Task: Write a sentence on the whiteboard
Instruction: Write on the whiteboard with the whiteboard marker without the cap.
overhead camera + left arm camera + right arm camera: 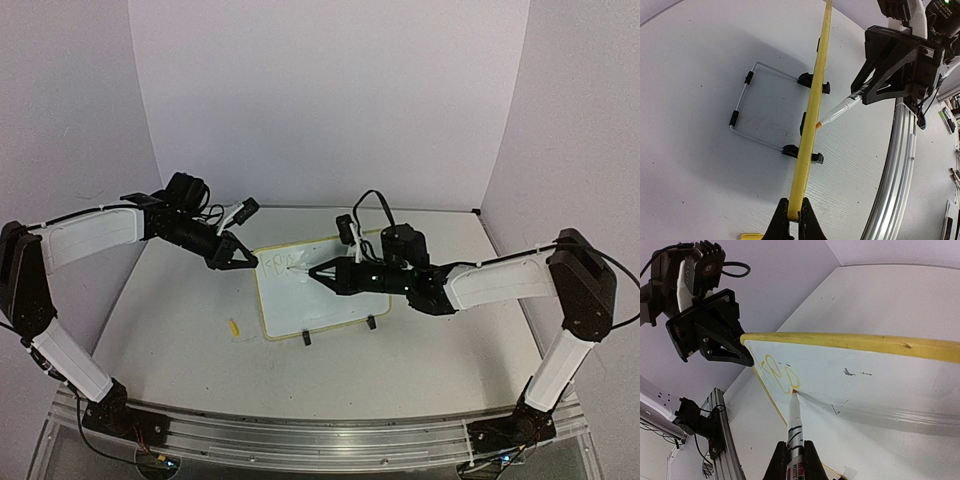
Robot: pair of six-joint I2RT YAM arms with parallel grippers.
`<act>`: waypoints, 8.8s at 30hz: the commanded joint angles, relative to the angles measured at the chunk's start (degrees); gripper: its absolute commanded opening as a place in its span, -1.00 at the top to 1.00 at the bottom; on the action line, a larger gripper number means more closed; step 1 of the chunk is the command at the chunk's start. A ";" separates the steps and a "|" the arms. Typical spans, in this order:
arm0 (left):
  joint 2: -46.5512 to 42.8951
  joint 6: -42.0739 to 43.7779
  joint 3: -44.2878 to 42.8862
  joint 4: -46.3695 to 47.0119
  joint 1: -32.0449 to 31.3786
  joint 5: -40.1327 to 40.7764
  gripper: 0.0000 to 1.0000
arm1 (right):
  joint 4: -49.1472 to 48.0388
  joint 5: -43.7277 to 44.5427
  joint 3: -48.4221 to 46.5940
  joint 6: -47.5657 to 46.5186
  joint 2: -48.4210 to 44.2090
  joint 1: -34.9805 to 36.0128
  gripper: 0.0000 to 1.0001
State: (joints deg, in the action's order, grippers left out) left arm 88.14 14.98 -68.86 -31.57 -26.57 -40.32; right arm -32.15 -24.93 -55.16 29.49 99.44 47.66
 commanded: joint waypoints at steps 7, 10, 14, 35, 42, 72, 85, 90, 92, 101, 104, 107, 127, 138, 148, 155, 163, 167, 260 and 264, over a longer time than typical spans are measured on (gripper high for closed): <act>-1.69 1.76 -0.07 0.08 0.21 2.91 1.00 | -0.81 3.76 1.72 -0.02 -1.82 -0.51 1.00; -1.75 1.76 -0.06 0.07 0.24 2.90 1.00 | -0.82 4.17 1.73 -0.05 -1.97 -0.47 1.00; -1.72 1.76 -0.07 0.02 0.21 2.96 1.00 | -0.84 4.82 1.76 -0.09 -2.30 -0.47 1.00; -1.85 1.73 0.03 -0.03 0.20 3.03 1.00 | -1.43 1.91 1.34 -0.78 -5.50 -0.50 1.00; -1.74 1.81 -0.04 -0.02 0.20 3.13 1.00 | -1.43 2.64 -0.24 -0.92 -4.22 -0.63 1.00; -1.43 1.83 -0.14 -0.16 0.18 2.91 1.00 | -1.25 2.83 5.28 1.78 -1.98 -1.19 1.00; -1.36 1.83 -0.22 -0.17 0.16 2.96 1.00 | -2.94 -4.73 3.22 0.85 -7.35 -1.17 1.00; -1.53 1.86 -0.14 -0.18 0.20 2.97 1.00 | -2.81 -1.46 2.17 0.20 -7.07 -1.17 1.00; -1.48 1.83 -0.16 -0.18 0.20 3.04 1.00 | -2.70 -0.05 1.49 0.06 -6.09 -1.17 1.00; -1.57 1.89 -0.13 -0.21 0.20 3.02 1.00 | -2.67 2.34 -1.20 -0.75 -3.04 -1.17 1.00; -1.56 1.88 -0.22 -0.16 0.23 2.97 1.00 | -2.71 1.83 -1.98 -0.43 -1.88 -1.16 1.00; -1.56 1.87 -0.25 -0.19 0.20 2.97 1.00 | -2.67 2.26 -2.16 -0.04 -1.14 -1.20 1.00; -1.65 1.83 -0.17 -0.18 0.20 3.04 1.00 | -2.85 11.80 4.89 0.08 -7.07 -1.16 1.00; -1.60 1.85 -0.14 -0.18 0.23 3.07 1.00 | -0.54 5.19 2.26 -0.04 -2.83 -1.11 1.00; -1.57 1.88 -0.22 -0.17 0.20 3.13 1.00 | -0.49 5.14 0.67 -0.42 -1.91 -1.10 1.00; -1.57 1.86 -0.25 -0.23 0.19 3.08 1.00 | -0.67 4.49 0.37 -0.42 -2.12 -1.12 1.00; -1.58 2.03 -0.15 -0.34 0.20 3.46 1.00 | -0.72 1.66 2.87 -1.02 -7.03 -1.15 1.00; -2.00 1.98 0.04 -0.21 0.20 3.40 1.00 | -0.17 0.71 5.56 -0.63 -10.19 -1.09 1.00; -0.76 2.68 -0.40 -1.44 -1.29 4.35 1.00 | 5.86 -5.17 6.56 -3.21 -8.93 -11.49 1.00; -0.69 2.68 -0.40 -1.41 -1.29 4.31 1.00 | 5.76 -4.77 6.01 -3.26 -9.22 -11.54 1.00</act>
State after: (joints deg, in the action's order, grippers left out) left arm 87.20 15.44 -68.86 -33.01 -27.81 -38.41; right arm -24.85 -33.65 -49.07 25.94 90.72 36.53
